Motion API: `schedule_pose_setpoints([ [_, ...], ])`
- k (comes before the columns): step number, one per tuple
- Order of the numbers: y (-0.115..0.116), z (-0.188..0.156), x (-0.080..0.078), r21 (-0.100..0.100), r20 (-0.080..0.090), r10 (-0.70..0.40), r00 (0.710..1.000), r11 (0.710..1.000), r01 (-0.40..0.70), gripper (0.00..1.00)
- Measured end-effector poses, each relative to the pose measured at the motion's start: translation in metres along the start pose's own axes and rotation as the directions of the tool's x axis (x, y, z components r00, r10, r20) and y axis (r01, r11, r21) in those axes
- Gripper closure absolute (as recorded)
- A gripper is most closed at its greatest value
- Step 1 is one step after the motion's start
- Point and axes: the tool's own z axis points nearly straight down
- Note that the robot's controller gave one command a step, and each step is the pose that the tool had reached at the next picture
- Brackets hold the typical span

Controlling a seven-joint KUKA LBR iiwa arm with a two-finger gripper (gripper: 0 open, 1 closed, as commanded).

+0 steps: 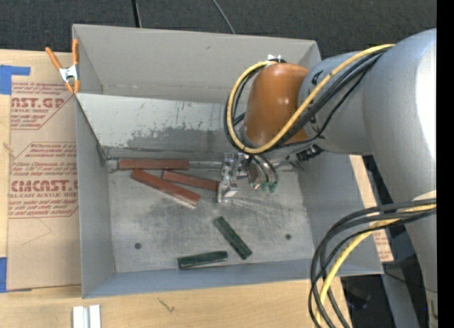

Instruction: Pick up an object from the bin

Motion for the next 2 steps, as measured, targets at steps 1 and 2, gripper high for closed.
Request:
schedule_pose_setpoints([
  [1,0.0,0.0,0.0,0.0,0.0,0.0,1.0,1.0,0.0,1.0],
  [2,-0.011,-0.126,0.003,-0.003,-0.005,-0.002,1.0,1.0,0.002,1.0],
])
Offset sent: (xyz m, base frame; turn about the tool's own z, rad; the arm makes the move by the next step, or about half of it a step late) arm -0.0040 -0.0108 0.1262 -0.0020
